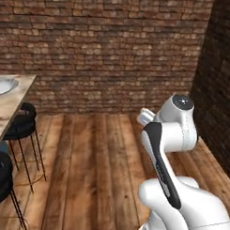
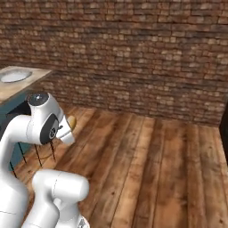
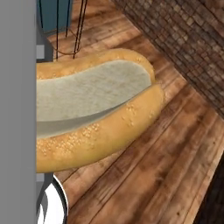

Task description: Move the hot dog bun to the plate on the dining table and place the condiment next to that plate. Then navigate to the fridge and take the sausage and place it on the plate as well.

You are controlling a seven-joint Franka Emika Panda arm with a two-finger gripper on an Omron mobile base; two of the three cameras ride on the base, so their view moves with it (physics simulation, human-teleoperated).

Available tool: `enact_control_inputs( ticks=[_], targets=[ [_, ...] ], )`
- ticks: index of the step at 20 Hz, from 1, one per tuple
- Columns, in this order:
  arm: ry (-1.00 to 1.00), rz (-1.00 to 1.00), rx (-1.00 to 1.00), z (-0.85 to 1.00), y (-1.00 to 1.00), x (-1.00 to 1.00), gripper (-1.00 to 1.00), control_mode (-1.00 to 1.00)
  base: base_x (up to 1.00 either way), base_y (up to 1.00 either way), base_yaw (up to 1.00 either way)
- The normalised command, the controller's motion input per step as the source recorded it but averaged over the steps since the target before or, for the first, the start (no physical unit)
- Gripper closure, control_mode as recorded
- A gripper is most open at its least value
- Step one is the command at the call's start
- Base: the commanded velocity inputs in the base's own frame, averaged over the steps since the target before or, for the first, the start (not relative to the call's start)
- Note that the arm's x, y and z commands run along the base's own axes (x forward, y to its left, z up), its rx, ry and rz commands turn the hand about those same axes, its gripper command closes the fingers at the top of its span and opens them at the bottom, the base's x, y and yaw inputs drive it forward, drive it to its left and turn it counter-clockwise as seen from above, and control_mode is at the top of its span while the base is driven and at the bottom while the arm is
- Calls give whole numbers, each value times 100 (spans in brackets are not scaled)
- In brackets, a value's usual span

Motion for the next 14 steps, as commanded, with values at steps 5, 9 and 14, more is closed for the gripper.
enact_control_inputs(
  ticks=[5, 9, 14],
  targets=[
    [0, 0, 0, 0, 0, 0, 100, 100, 99, -12, 55],
    [0, 0, 0, 0, 0, 0, 100, 100, 97, -17, 56],
    [0, 0, 0, 0, 0, 0, 100, 100, 85, -24, 56]
  ],
)
